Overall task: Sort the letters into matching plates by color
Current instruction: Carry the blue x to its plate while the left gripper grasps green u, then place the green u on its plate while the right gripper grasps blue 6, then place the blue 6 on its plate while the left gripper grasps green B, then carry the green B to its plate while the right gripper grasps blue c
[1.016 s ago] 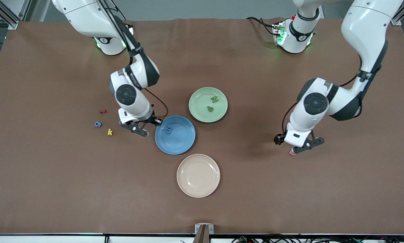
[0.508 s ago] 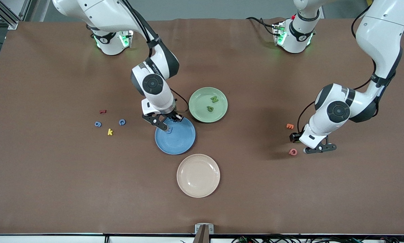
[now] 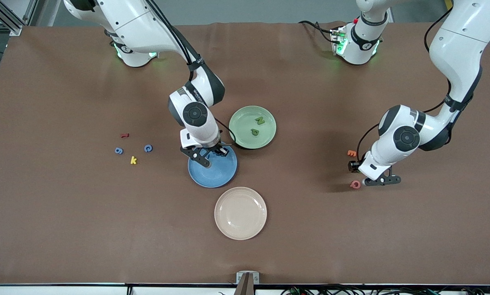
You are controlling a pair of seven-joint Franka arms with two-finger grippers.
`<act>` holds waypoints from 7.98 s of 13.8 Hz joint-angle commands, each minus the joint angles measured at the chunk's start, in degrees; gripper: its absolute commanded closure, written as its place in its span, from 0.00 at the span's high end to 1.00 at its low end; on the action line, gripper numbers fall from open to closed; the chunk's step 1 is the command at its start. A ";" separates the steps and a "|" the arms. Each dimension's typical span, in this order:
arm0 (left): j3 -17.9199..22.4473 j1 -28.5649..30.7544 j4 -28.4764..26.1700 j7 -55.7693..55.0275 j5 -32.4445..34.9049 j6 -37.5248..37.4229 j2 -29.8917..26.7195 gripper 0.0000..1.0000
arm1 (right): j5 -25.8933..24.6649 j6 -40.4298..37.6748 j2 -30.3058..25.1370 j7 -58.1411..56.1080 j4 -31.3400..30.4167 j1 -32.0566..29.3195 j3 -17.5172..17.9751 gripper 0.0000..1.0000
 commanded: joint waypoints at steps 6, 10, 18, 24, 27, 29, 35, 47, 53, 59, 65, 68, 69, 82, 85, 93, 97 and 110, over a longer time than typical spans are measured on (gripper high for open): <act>-0.40 1.76 -0.22 0.51 1.70 0.94 1.24 0.52 | -0.74 -5.44 -0.52 -0.17 1.26 -0.17 -0.95 1.00; -0.49 1.76 -0.13 0.42 1.70 1.03 1.42 0.50 | -1.00 -7.75 -5.43 -13.16 -2.42 -2.18 -1.13 1.00; -0.58 1.68 -0.22 -2.47 1.61 0.24 1.33 0.09 | -1.80 -5.47 -14.31 -31.45 -17.35 -13.33 -1.22 1.00; -7.15 1.41 0.30 -11.16 1.00 -2.83 0.01 0.01 | -1.88 5.16 -16.17 -43.86 -26.68 -21.88 -1.21 0.95; -11.47 0.89 0.39 -19.07 0.99 -3.45 0.10 0.00 | -1.88 9.74 -15.73 -47.55 -28.53 -24.51 -1.13 0.72; -13.75 -0.69 0.39 -24.08 0.99 -4.06 0.19 0.00 | -1.88 10.88 -15.73 -48.61 -29.75 -24.95 -1.13 0.63; -14.82 -12.72 1.53 -44.99 0.91 -4.68 0.10 0.00 | -1.88 15.54 -15.46 -48.52 -32.75 -24.95 -1.04 0.64; -14.47 -25.48 4.52 -64.17 1.08 -4.59 3.78 0.37 | -1.71 15.54 -15.29 -48.44 -33.45 -24.43 -0.95 0.38; -14.38 -25.58 6.19 -69.02 1.70 -4.77 4.59 1.00 | -1.18 14.49 -15.46 -47.21 -32.93 -24.25 -0.51 0.27; -14.47 -19.43 6.11 -61.65 1.96 -6.97 0.28 1.00 | -1.00 7.75 -15.20 -29.05 -23.99 -15.39 0.37 0.25; -14.64 -9.59 5.75 -43.48 2.05 -11.36 -1.74 0.95 | -1.00 2.18 -4.59 -9.70 -4.39 -6.33 0.28 0.24; -14.56 -4.50 4.71 -32.93 2.05 -11.45 -1.75 0.92 | -0.92 2.10 1.84 -3.63 3.26 -3.95 0.28 0.23; -14.55 -2.13 4.26 -28.72 2.05 -11.45 -1.75 0.91 | -0.92 2.10 2.72 -2.48 4.59 -3.51 0.28 0.23; -14.64 20.56 -3.20 11.29 7.76 -6.64 -0.25 0.81 | -1.70 1.66 9.85 4.21 13.13 0.80 0.19 1.00; -14.64 24.61 -5.41 19.02 7.76 -1.52 1.24 0.79 | -1.88 -1.41 9.24 3.51 13.30 0.27 0.10 1.00; -14.55 21.89 -5.23 18.87 8.20 -1.43 1.42 0.66 | -2.15 -11.53 0.55 -10.18 6.04 -1.40 -2.35 1.00; -14.47 21.72 -4.88 15.11 12.58 -1.43 3.09 0.60 | -3.20 -3.12 -7.62 -20.80 -8.62 -6.13 -2.45 1.00; -14.55 21.54 -4.62 11.40 15.67 -1.17 3.80 0.00 | -8.56 9.73 -16.08 -52.81 -27.73 -24.94 -3.15 1.00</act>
